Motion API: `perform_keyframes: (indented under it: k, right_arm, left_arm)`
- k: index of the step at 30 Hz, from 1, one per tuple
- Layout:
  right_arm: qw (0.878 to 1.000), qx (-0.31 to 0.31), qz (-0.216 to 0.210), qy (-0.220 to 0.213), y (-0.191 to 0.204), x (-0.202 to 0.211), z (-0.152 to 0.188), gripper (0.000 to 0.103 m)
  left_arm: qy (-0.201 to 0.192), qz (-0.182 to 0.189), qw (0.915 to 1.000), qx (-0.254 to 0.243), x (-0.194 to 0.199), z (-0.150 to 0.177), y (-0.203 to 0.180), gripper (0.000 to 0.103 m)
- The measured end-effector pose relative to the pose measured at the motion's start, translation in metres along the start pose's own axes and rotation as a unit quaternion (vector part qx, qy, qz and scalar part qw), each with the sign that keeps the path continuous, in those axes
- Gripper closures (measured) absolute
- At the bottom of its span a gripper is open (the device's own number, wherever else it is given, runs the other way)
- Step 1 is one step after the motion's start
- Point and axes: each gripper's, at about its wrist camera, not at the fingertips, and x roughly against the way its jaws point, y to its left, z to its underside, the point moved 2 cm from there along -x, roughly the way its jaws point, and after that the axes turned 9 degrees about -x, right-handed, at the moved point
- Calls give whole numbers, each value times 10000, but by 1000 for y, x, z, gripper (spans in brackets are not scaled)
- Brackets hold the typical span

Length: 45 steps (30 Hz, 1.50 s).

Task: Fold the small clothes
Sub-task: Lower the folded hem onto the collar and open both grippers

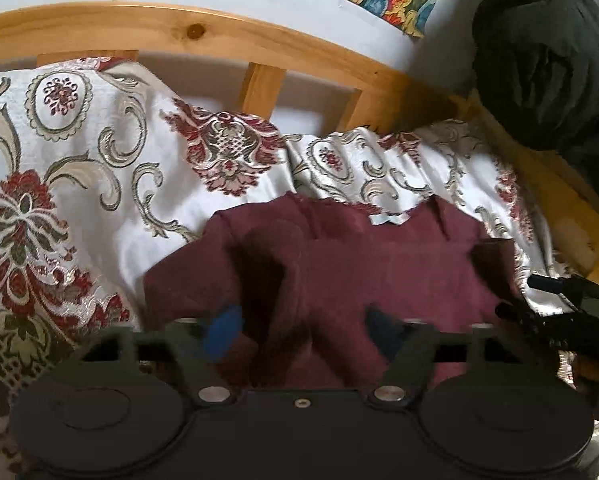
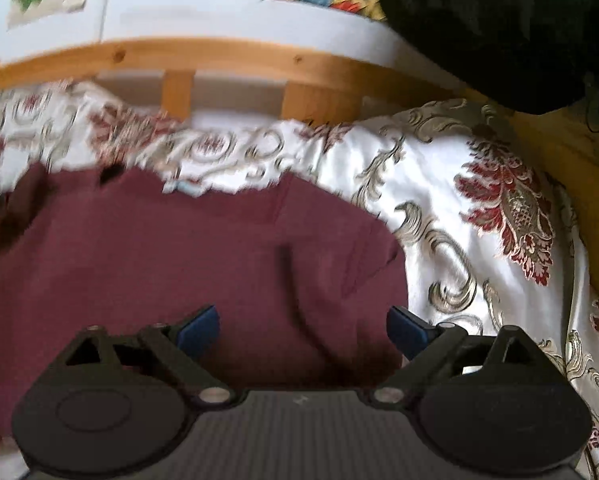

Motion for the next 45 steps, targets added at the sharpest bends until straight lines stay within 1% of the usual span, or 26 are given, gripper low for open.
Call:
perform_keyframes:
  k: [1, 2, 3, 4, 5, 6, 8, 11, 15, 18, 20, 21, 22, 23, 24, 25, 28, 32, 36, 39, 41, 42, 43, 44, 45]
  right_arm:
    - [9999, 115, 45, 15, 3, -1, 3, 15]
    - [9997, 241, 86, 16, 5, -3, 5, 22]
    - [9995, 303, 117, 1, 7, -3, 6, 24]
    - [9994, 313, 134, -28, 7, -4, 6, 30]
    - [9995, 287, 138, -74, 7, -4, 4, 41]
    - [9995, 268, 159, -105, 6, -5, 3, 49]
    - [9994, 231, 215, -131, 3, -7, -1, 81]
    - [9994, 171, 260, -161, -3, -10, -9, 97]
    - [9969, 75, 492, -605, -12, -3, -20, 98]
    - [9936, 35, 619, -944, -16, 5, -27, 98]
    - [9901, 95, 724, -1197, -15, 10, -30, 98]
    - [9880, 114, 778, -1326, -15, 13, -31, 98]
    - [9868, 129, 813, -1396, -15, 14, -32, 98]
    - [9863, 152, 839, -1411, -15, 13, -32, 98]
    - [9873, 192, 840, -1335, -14, 9, -32, 98]
    - [9886, 211, 836, -1231, -14, 4, -31, 98]
    - [9932, 91, 788, -850, -16, -12, -24, 98]
    - [9953, -224, 801, -503, -24, -24, -13, 97]
    - [9955, -218, 850, -364, -26, -27, -7, 97]
    - [9953, -236, 870, -340, -27, -26, -5, 87]
    - [9953, -291, 855, -352, -28, -23, -6, 75]
    - [9954, -303, 834, -363, -29, -21, -6, 70]
    - [9955, -314, 820, -370, -29, -18, -6, 59]
    - [9956, -334, 783, -386, -28, -15, -6, 45]
    - [9957, -362, 748, -407, -27, -11, -6, 39]
  left_arm:
    - [11, 21, 10000, 16, -1, 1, 1, 65]
    - [26, 44, 10000, 30, -3, 3, 1, 70]
    - [29, 30, 10000, 23, -4, 4, 0, 76]
    - [13, -20, 10000, -6, -4, 5, 0, 85]
    - [-13, -76, 10000, -49, -4, 6, -1, 92]
    - [-48, -148, 9998, -86, -4, 6, -1, 100]
    - [-170, -317, 9993, -120, -1, 5, -1, 101]
    - [-315, -465, 9983, -170, 5, 2, 1, 102]
    - [-699, -722, 9947, -194, 20, -7, 8, 102]
    - [-1112, -812, 9904, -132, 34, -13, 10, 102]
    - [-1480, -797, 9854, -274, 44, -14, 5, 102]
    - [-1620, -833, 9825, -386, 47, -14, 1, 102]
    - [-1675, -911, 9802, -529, 48, -14, -3, 102]
    - [-1620, -949, 9801, -639, 47, -15, -7, 102]
    - [-1463, -996, 9817, -707, 42, -14, -8, 102]
    - [-1278, -1044, 9841, -658, 36, -12, -6, 102]
    - [-853, -1055, 9905, -216, 23, -4, 8, 102]
    - [-636, -1191, 9904, -284, 14, 4, 15, 102]
    - [-360, -1212, 9916, -275, 0, 13, 16, 101]
    - [-196, -1196, 9925, -184, -5, 19, 19, 100]
    - [-157, -1182, 9928, -140, -5, 18, 19, 95]
    - [-161, -1183, 9928, -105, -3, 17, 19, 87]
    - [-168, -1201, 9926, -36, -1, 16, 20, 73]
    - [-158, -1182, 9929, 40, 0, 15, 20, 65]
    - [-147, -1147, 9932, 126, 1, 14, 19, 52]
